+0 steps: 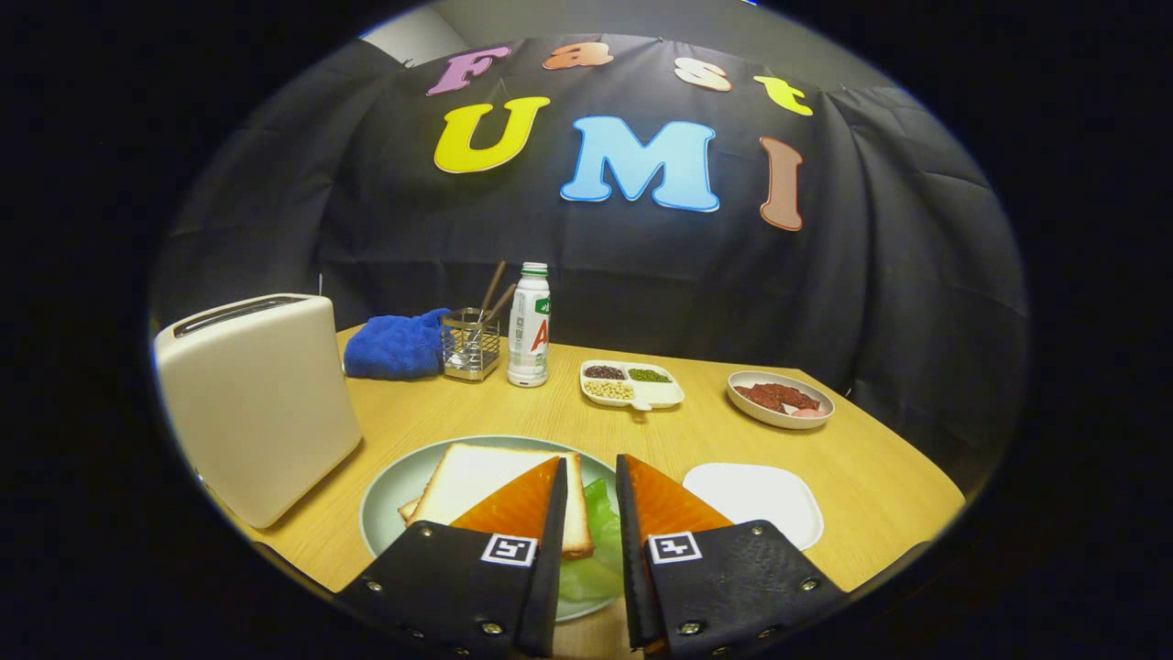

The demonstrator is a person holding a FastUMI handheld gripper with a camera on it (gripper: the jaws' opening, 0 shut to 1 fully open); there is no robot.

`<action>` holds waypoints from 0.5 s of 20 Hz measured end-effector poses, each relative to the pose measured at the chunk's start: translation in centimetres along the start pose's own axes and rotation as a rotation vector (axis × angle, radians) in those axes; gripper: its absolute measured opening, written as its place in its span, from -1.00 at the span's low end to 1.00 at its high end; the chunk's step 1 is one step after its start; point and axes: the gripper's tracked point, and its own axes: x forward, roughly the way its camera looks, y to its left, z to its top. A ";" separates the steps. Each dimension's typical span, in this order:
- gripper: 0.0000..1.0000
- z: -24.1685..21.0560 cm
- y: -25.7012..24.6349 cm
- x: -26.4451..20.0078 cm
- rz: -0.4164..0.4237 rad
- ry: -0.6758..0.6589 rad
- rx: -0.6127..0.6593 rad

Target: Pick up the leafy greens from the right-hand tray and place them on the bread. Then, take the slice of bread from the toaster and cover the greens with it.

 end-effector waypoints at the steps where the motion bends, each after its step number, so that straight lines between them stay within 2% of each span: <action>1: -0.40 0.0 -0.2 -0.3 0.004 -0.008 0.007; 4: -0.40 0.6 -1.6 -0.9 0.027 -0.027 0.055; 10: -0.40 2.1 -9.3 -2.3 -0.053 -0.099 0.091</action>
